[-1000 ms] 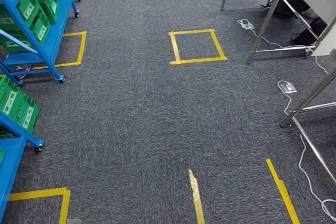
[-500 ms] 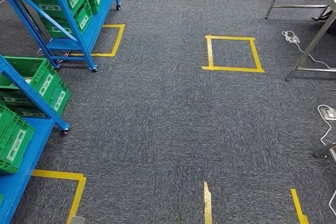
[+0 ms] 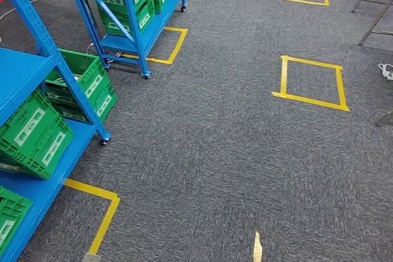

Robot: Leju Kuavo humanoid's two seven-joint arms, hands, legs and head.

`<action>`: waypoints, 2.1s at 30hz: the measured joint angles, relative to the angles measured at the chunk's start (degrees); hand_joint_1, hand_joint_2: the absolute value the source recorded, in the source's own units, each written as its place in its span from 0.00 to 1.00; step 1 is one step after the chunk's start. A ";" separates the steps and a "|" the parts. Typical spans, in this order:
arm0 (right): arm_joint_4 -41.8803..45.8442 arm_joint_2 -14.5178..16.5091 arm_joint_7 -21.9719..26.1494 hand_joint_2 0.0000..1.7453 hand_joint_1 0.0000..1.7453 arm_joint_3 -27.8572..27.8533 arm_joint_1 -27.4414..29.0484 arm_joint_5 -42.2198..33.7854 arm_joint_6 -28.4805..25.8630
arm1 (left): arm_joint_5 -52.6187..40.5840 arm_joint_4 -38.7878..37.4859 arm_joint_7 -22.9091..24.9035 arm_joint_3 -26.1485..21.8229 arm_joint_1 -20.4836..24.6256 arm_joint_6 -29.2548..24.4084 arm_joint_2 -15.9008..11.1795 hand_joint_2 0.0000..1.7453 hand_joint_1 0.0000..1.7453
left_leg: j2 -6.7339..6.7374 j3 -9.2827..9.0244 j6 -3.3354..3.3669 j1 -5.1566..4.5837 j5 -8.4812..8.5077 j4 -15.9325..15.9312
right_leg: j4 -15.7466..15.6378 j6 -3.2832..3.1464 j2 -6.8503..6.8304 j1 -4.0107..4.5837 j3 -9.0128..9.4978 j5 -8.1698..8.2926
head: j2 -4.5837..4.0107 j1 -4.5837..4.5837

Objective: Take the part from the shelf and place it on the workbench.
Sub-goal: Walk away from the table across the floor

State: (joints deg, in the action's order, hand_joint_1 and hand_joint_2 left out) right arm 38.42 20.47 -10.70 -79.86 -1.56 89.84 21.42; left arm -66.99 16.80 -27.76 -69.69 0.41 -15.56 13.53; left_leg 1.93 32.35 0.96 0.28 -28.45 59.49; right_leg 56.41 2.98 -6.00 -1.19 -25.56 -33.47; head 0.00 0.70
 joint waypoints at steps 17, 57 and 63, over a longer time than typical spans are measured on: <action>0.00 0.03 0.48 0.00 0.00 0.04 0.58 0.03 -0.37 | -1.80 -0.44 0.03 -0.04 0.24 -0.61 -0.11 0.00 0.00 | -5.88 0.22 -0.38 -0.85 -3.49 3.09 | 0.64 -3.23 7.65 1.00 -4.91 4.10 | 0.00 -0.39; 0.23 0.09 1.54 0.00 0.00 0.04 1.13 0.03 -0.13 | -2.96 -1.58 0.79 -0.97 0.31 -1.84 -1.39 0.00 0.00 | -0.22 1.57 -1.16 0.12 0.71 2.22 | 0.56 -1.88 2.27 0.48 -0.18 -0.81 | 0.00 -0.25; 0.25 0.11 1.54 0.00 0.00 0.07 0.44 0.03 -0.03 | -2.95 -1.63 0.79 -1.01 0.34 -1.85 -1.49 0.00 0.00 | -1.40 -0.66 1.20 0.00 -1.22 0.34 | 5.48 -0.19 3.57 0.31 -1.44 -2.67 | 0.00 -0.87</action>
State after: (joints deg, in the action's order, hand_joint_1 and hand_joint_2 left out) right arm 38.66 20.59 -9.17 -79.79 -1.11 89.87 21.39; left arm -69.94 15.17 -26.97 -70.69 0.75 -17.41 12.04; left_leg 0.53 31.69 2.16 0.28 -29.67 59.83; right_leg 61.88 2.79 -2.44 -0.87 -26.99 -36.14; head 0.00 -0.17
